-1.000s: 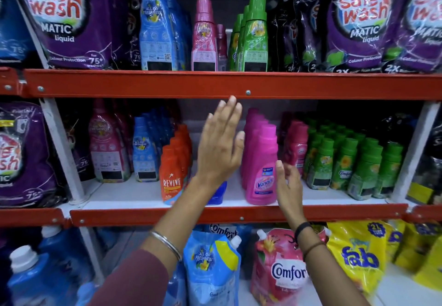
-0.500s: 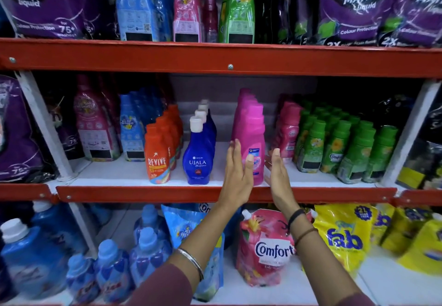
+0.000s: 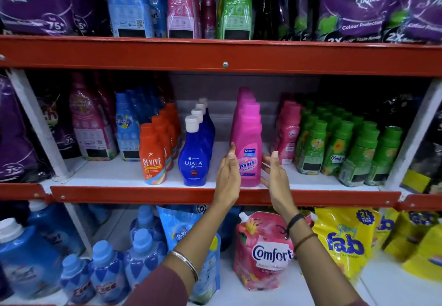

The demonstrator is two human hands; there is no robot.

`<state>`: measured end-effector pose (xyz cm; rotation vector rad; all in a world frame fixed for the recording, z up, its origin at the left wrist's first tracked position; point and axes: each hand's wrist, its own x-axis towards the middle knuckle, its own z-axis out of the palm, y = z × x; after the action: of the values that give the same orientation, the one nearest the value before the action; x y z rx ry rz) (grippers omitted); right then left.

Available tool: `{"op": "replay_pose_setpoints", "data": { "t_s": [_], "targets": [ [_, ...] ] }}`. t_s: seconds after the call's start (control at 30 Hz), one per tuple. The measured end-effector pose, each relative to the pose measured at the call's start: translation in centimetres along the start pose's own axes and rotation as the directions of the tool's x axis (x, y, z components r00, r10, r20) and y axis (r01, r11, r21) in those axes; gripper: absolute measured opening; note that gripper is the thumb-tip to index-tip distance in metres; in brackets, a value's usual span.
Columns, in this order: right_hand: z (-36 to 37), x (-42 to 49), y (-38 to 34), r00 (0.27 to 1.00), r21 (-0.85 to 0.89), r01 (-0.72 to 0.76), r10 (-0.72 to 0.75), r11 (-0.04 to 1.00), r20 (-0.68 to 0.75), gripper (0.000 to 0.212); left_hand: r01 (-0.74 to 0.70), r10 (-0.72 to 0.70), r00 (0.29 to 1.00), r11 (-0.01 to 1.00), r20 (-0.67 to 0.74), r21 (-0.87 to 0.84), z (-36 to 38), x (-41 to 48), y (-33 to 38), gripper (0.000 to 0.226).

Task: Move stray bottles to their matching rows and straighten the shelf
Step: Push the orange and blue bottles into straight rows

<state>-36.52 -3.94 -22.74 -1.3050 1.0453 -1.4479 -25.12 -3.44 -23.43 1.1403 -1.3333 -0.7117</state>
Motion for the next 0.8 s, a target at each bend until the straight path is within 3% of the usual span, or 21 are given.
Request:
{"op": "replay_pose_setpoints", "data": {
  "t_s": [0.1, 0.17, 0.23, 0.3, 0.4, 0.53, 0.67, 0.77, 0.8],
  "targets": [
    [-0.2, -0.1, -0.1, 1.0, -0.009, 0.0, 0.0, 1.0, 0.008, 0.079, -0.001, 0.001, 1.0, 1.0, -0.002, -0.004, -0.3, -0.1, 0.2, 0.059],
    [0.1, -0.6, -0.2, 0.999, -0.03, 0.042, -0.043, 0.999, -0.032, 0.061, -0.035, 0.035, 0.999, 0.999, -0.006, -0.01, -0.7, -0.7, 0.9, 0.051],
    [0.7, -1.5, -0.3, 0.973, -0.081, 0.147, -0.159, 0.986, -0.169, 0.039, -0.14, 0.14, 0.988, 0.99, -0.072, 0.008, -1.4, -1.6, 1.5, 0.044],
    [2.0, -2.7, -0.3, 0.929, -0.088, 0.273, -0.286, 0.958, -0.233, 0.041, -0.284, 0.283, 0.943, 0.959, -0.176, 0.022, -2.5, -2.4, 1.9, 0.039],
    [5.0, -3.7, 0.2, 0.933, -0.061, 0.344, -0.348, 0.937, -0.093, 0.047, -0.392, 0.397, 0.862, 0.916, -0.316, 0.081, -4.9, -2.6, 1.4, 0.041],
    [9.5, -3.2, 1.0, 0.965, -0.041, 0.252, -0.249, 0.967, 0.077, 0.039, -0.23, 0.234, 0.879, 0.971, -0.414, 0.062, -8.1, -1.7, 0.8, 0.044],
    [12.1, -2.2, 1.2, 0.991, -0.016, 0.123, -0.122, 0.992, 0.061, 0.048, -0.047, 0.033, 0.942, 0.998, -0.334, -0.034, -9.7, -0.8, 0.2, 0.05],
    [12.8, -2.0, 0.9, 0.996, -0.002, 0.083, -0.083, 0.997, 0.035, 0.032, 0.017, -0.052, 0.949, 0.993, -0.312, -0.114, -10.3, -0.2, -0.6, 0.058],
    [12.9, -1.9, 0.9, 0.996, 0.02, 0.08, -0.08, 0.997, 0.035, 0.036, 0.013, -0.054, 0.952, 0.991, -0.302, -0.136, -10.4, -0.1, -0.8, 0.064]
  ]
}}
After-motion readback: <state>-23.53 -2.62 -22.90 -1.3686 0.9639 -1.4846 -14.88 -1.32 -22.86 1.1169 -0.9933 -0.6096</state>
